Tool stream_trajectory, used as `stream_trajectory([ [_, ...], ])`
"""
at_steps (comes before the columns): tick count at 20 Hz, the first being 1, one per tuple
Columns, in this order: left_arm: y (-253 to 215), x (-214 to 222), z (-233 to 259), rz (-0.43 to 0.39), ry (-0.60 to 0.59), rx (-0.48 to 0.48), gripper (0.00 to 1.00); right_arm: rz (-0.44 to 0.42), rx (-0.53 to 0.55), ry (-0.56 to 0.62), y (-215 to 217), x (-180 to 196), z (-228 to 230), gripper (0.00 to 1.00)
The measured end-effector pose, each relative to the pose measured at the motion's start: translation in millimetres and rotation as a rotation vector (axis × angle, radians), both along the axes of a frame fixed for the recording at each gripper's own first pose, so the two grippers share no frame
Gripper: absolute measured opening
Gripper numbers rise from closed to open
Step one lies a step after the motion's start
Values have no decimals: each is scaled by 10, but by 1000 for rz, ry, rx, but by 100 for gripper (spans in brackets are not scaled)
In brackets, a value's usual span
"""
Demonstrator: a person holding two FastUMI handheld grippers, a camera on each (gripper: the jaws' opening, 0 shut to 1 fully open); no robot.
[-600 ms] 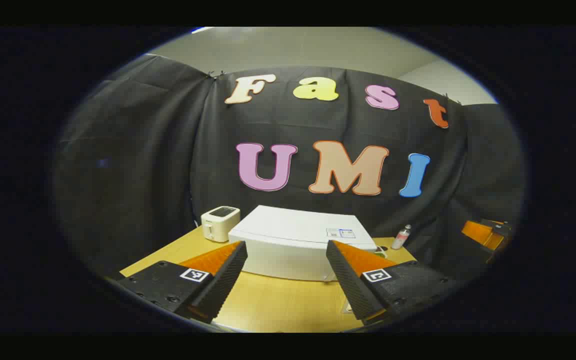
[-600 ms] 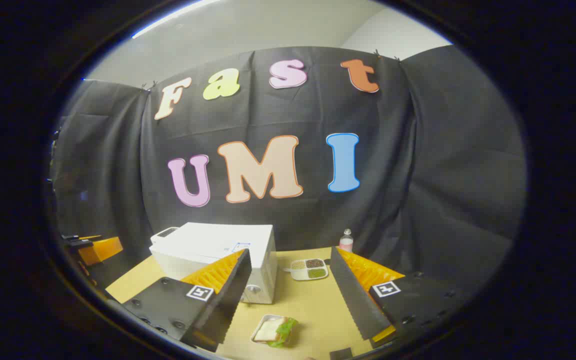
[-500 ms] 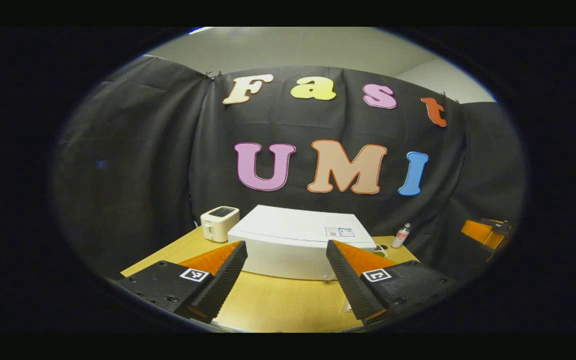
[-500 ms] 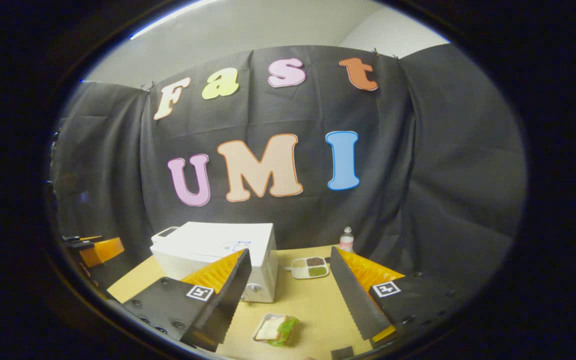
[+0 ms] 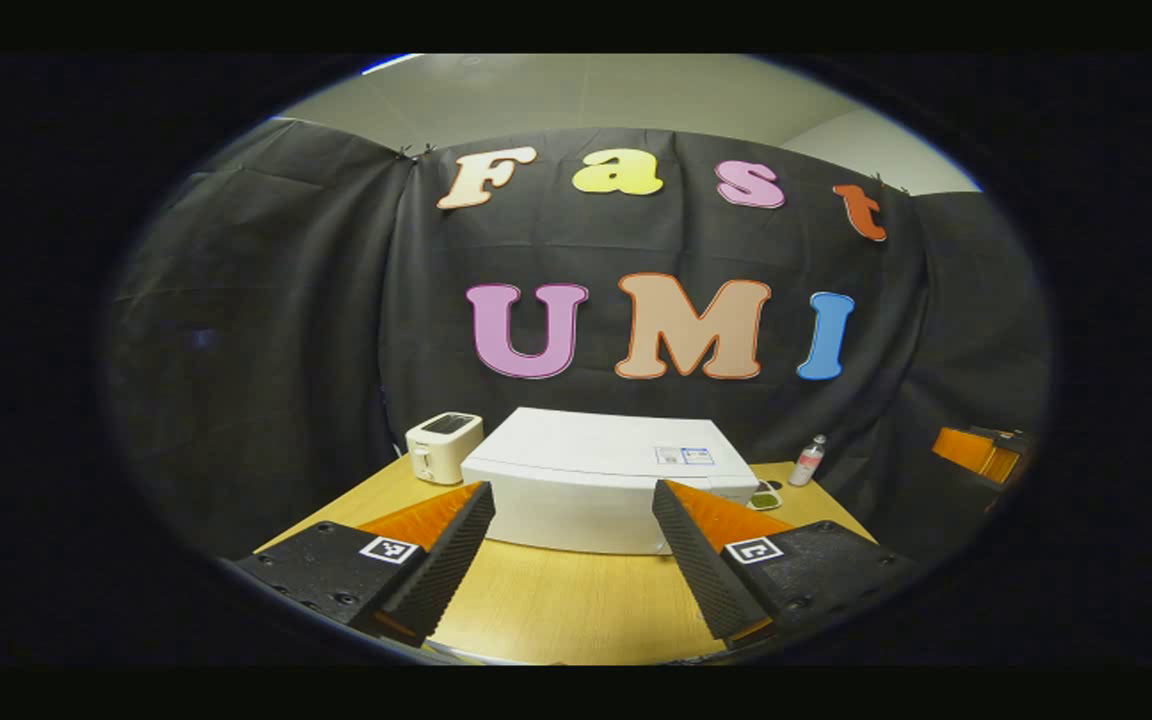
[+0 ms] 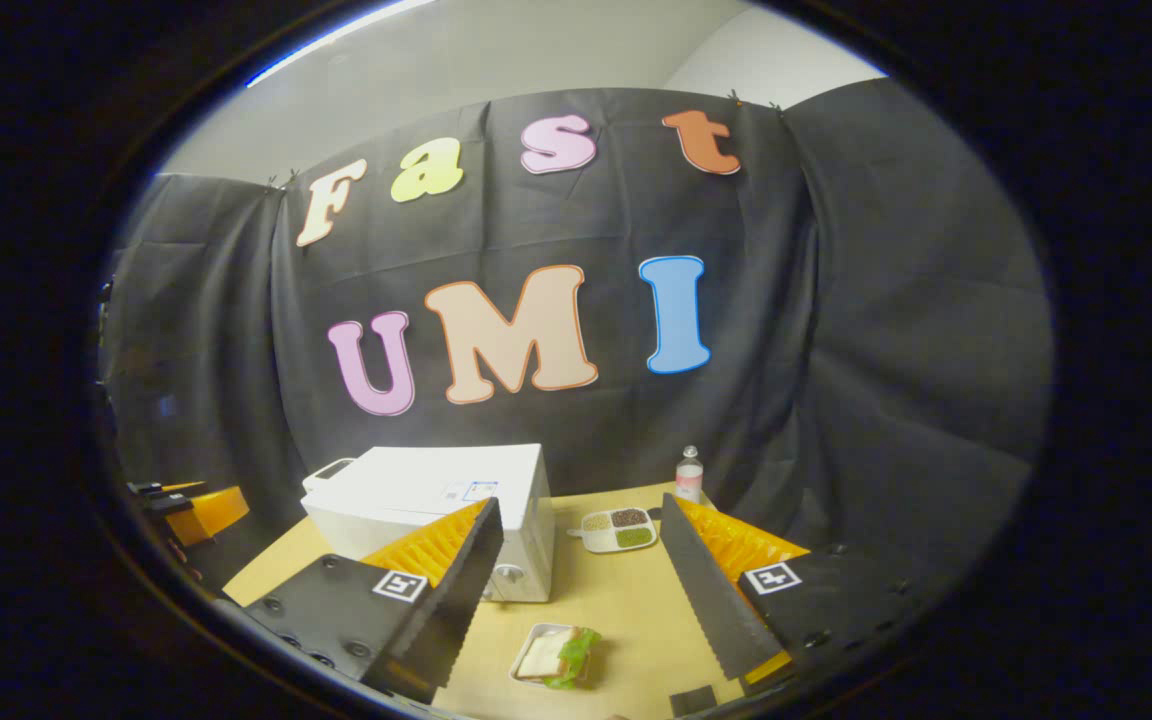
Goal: Open the microwave oven with the left hand, put the food in, and close the microwave oven.
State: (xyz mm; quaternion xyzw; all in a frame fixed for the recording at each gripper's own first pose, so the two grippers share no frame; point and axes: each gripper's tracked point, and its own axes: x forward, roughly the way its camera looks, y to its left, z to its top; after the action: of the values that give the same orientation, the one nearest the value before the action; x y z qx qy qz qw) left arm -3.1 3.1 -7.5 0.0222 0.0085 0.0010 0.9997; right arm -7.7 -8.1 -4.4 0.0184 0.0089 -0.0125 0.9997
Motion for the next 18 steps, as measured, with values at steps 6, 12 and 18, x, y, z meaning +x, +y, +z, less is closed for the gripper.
stream_trajectory([
  [6, 40, -22, -66, -6, 18, 14, 96, -28, -1, 10, -48, -45, -6, 91],
  [12, 67, 24, -189, -17, 43, 21, 96, -67, 10, 19, -131, -97, -42, 91],
  [18, 1, 140, -499, -56, 116, 49, 96, -119, 8, 34, -244, -163, -102, 91],
])
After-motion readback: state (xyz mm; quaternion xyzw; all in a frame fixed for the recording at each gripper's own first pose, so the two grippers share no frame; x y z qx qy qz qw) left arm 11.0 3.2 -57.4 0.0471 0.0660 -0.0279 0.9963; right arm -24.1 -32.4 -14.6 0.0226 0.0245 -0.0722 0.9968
